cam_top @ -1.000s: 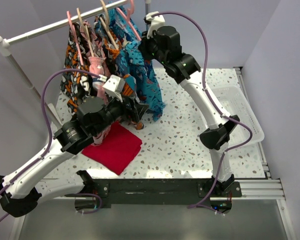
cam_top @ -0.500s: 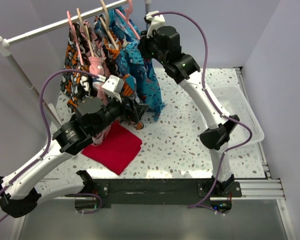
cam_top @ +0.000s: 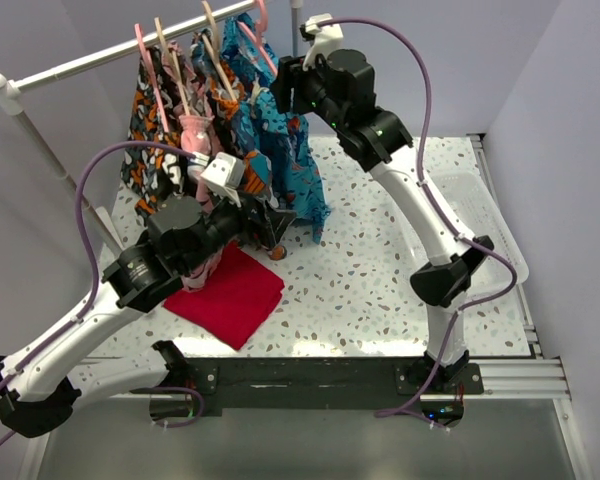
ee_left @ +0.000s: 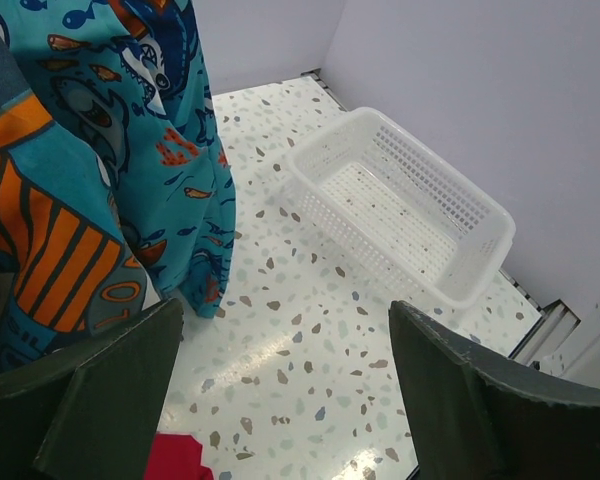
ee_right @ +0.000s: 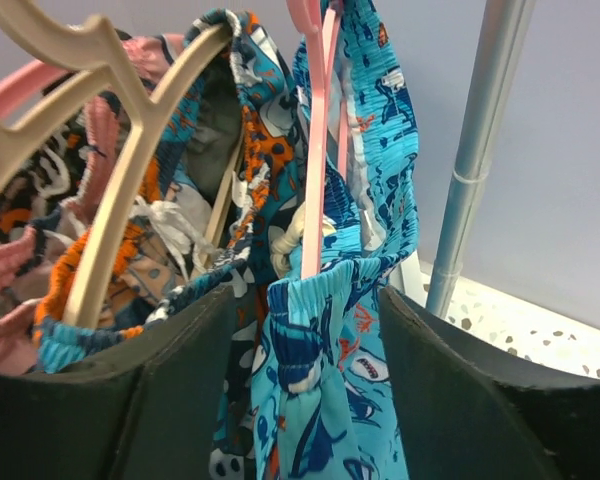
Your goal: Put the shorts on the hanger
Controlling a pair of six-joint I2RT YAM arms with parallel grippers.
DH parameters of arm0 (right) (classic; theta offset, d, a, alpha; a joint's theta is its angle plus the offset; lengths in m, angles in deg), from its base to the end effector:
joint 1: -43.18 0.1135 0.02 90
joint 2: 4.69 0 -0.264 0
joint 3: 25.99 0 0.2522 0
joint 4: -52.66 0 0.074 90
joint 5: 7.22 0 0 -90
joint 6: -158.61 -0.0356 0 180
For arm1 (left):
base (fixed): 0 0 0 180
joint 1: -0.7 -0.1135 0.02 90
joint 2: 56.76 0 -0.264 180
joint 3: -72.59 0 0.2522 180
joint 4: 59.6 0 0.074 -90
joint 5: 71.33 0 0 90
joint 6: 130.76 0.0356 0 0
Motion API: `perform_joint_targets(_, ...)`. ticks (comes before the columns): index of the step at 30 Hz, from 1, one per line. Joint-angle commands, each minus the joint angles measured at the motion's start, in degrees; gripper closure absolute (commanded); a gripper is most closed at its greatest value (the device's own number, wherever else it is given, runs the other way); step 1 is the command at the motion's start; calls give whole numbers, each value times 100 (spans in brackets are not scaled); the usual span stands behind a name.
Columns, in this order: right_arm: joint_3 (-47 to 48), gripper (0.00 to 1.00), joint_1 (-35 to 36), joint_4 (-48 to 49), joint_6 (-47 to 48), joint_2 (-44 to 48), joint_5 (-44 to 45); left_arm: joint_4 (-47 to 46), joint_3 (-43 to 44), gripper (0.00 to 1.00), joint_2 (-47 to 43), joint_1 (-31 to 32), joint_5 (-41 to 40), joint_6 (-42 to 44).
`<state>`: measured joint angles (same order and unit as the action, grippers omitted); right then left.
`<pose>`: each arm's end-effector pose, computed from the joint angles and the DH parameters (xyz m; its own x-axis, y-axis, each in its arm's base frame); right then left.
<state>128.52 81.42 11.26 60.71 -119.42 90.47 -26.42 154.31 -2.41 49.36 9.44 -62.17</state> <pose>0.3434 0.2646 0.5116 -0.0919 0.1010 -0.9906 -0.5005 0.8554 0.1336 0.1355 -0.1454 0.4329 -0.2943 -0.2110 -0.9321 0.5674 0.7463 -0.3480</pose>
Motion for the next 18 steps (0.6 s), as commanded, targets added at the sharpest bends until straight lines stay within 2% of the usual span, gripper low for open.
perform_joint_targets(1, -258, 32, 8, 294, -168, 654, -118, -61, -29, 11, -108, 3, 106, 84)
perform_joint_targets(2, -337, 26, 8, 311, -229, 820, -153, -70, -38, 11, -109, 3, 115, 84)
perform_joint_targets(5, -845, 17, 8, 364, -334, 1128, -171, -79, -38, 10, -109, 3, 150, 84)
perform_joint_targets(8, -1241, 11, 8, 408, -396, 1532, -223, -79, -38, 9, -91, -6, 194, 75)
perform_joint_targets(12, -1716, 5, 8, 391, -510, 2146, -285, -96, -55, 7, -56, 3, 273, 75)
perform_joint_targets(13, -1857, 4, 8, 417, -563, 2262, -276, -88, -64, 0, -47, 3, 256, 75)
perform_joint_targets(18, -3148, 2, 8, 557, -765, 3228, -162, 53, -116, 0, 58, 3, 220, 84)
